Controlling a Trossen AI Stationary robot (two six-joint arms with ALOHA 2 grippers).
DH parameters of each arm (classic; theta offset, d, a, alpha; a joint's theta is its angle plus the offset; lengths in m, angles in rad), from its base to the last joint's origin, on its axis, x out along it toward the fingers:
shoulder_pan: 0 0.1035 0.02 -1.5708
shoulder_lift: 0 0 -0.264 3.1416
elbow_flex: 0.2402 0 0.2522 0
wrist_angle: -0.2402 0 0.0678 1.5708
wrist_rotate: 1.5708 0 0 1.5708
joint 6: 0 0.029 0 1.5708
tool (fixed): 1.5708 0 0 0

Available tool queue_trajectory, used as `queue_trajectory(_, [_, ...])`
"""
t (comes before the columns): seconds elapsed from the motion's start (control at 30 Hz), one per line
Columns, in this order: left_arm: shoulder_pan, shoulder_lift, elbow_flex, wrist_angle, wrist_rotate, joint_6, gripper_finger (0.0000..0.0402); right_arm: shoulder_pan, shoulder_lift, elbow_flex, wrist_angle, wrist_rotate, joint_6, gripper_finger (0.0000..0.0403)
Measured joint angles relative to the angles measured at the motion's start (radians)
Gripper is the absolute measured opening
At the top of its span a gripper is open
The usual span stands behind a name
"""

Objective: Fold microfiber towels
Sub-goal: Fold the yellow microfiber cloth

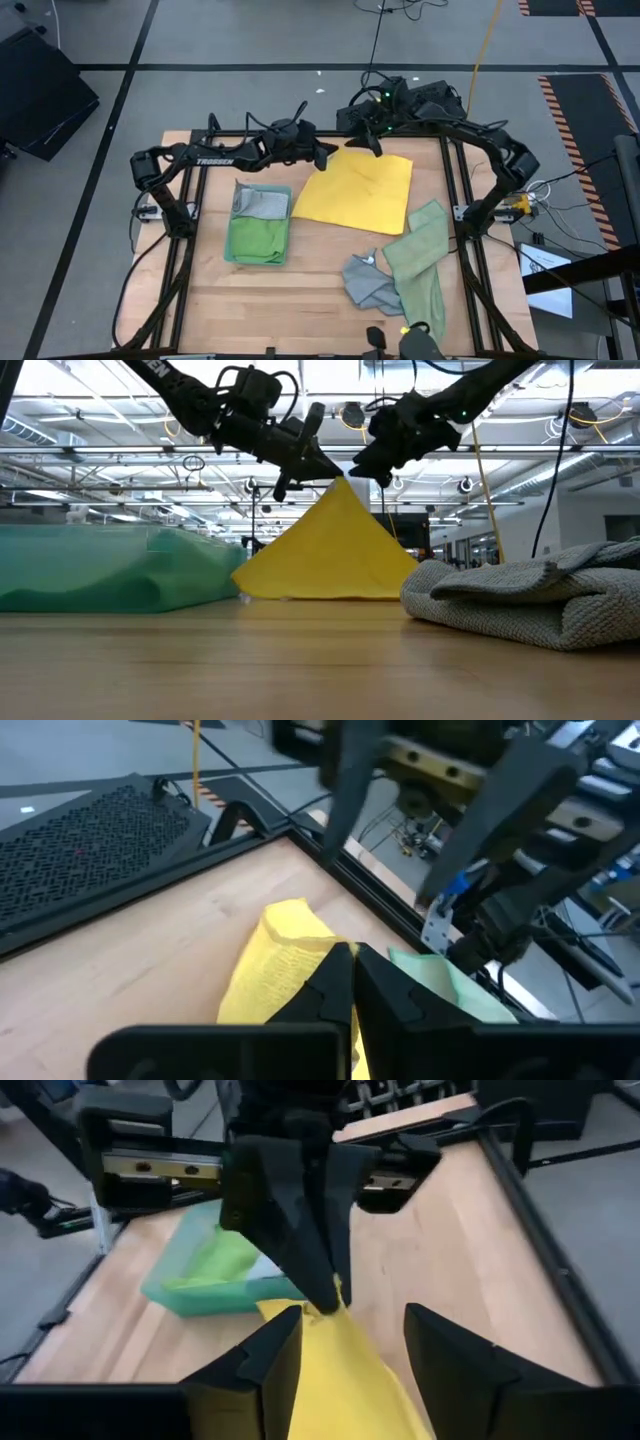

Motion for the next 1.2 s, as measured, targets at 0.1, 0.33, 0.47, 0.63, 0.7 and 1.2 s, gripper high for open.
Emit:
queue_trajectory(0.1, [-0.016, 0.0, 0.0, 0.001, 0.0, -0.002, 0.0004, 0.0, 0.013, 0.001, 0.042, -0.032, 0.021, 0.0174])
queue_trajectory(0.33, [-0.036, 0.0, 0.0, 0.002, 0.0, -0.015, 0.0003, 0.004, 0.014, 0.002, 0.017, -0.061, -0.01, 0.0164])
queue_trajectory(0.47, [-0.035, 0.001, 0.0, 0.031, 0.0, -0.021, 0.0008, 0.026, 0.033, 0.001, 0.005, -0.08, -0.023, 0.016])
queue_trajectory(0.63, [-0.022, 0.001, 0.0, 0.095, 0.0, -0.032, 0.0005, 0.06, 0.05, 0.0, -0.015, -0.073, -0.053, 0.0159])
queue_trajectory(0.7, [-0.017, 0.001, 0.0, 0.104, 0.0, -0.032, 0.0008, 0.07, 0.049, 0.0, -0.016, -0.028, -0.082, 0.0157])
queue_trajectory(1.2, [-0.012, 0.001, 0.0, 0.094, 0.026, -0.02, 0.0006, 0.074, 0.049, 0.0, -0.017, 0.003, -0.096, 0.0005])
